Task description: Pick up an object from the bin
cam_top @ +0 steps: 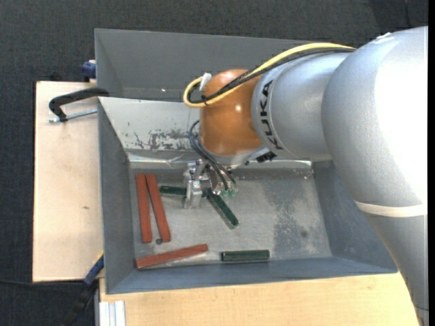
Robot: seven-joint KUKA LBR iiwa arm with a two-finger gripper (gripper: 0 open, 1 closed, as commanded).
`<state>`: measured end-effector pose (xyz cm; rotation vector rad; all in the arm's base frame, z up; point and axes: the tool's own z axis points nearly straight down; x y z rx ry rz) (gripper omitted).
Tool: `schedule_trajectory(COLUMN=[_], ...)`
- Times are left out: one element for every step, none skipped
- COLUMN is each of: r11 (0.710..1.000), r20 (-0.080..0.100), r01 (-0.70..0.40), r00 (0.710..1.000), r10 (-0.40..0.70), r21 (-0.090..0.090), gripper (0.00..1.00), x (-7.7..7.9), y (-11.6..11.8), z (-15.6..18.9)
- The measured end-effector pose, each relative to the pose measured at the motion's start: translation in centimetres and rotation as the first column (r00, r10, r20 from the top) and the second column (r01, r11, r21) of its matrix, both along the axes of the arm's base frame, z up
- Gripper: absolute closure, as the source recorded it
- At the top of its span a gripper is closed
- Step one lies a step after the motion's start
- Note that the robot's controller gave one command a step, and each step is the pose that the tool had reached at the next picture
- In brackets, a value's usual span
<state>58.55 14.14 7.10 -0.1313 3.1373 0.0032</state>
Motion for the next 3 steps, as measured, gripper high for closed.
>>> schedule_trajectory(r11=[0.995, 0.995, 0.999], r20=[0.014, 0.005, -0.001], r01=[-0.102, -0.101, -0.048], r00=[0.995, 0.995, 0.999], r10=[0.102, 0.101, 0.048], r21=[0.002, 0.0, 0.0], gripper=[1.0, 1.0, 0.0], x=[-0.5, -0.7, -0.1], y=[2.5, 2.4, 2.1], z=[19.1, 18.7, 10.1])
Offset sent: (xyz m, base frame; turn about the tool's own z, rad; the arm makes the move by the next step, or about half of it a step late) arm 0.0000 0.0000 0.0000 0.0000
